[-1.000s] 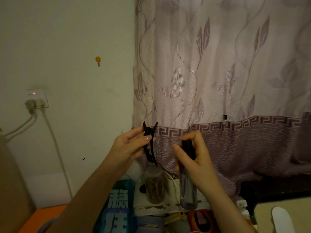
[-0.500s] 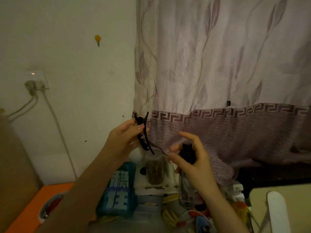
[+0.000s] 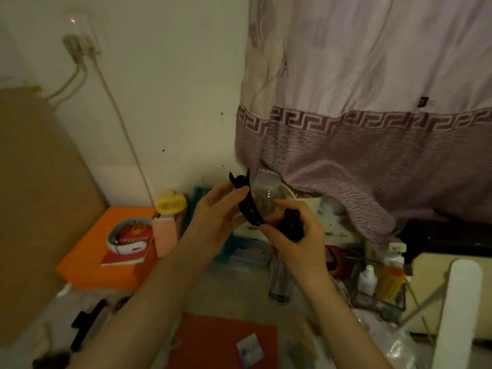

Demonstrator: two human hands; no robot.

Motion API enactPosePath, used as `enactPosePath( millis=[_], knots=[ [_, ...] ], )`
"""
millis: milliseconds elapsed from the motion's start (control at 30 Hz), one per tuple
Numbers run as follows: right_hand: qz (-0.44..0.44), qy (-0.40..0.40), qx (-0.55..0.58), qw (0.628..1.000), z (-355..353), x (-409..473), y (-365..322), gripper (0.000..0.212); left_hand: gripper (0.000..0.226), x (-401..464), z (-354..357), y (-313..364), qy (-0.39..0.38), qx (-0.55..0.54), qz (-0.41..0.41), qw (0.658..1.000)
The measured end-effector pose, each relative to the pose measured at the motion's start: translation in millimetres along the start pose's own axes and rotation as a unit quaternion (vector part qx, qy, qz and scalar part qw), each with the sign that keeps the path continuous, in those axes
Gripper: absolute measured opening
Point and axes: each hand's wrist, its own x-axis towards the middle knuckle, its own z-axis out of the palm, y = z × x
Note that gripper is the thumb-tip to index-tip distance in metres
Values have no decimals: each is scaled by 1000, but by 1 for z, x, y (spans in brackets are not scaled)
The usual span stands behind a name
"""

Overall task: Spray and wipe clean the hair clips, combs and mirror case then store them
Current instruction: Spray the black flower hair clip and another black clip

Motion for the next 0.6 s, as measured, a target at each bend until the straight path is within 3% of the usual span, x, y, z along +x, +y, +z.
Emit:
enactPosePath(
  millis=[367, 600],
  knots=[
    [101, -63, 4, 993, 20, -44, 43, 39, 43, -44, -46, -46, 123, -19, -49, 991],
    [125, -93, 2, 988, 43, -68, 59, 42, 51, -74, -81, -61, 170, 65, -37, 983]
  ],
)
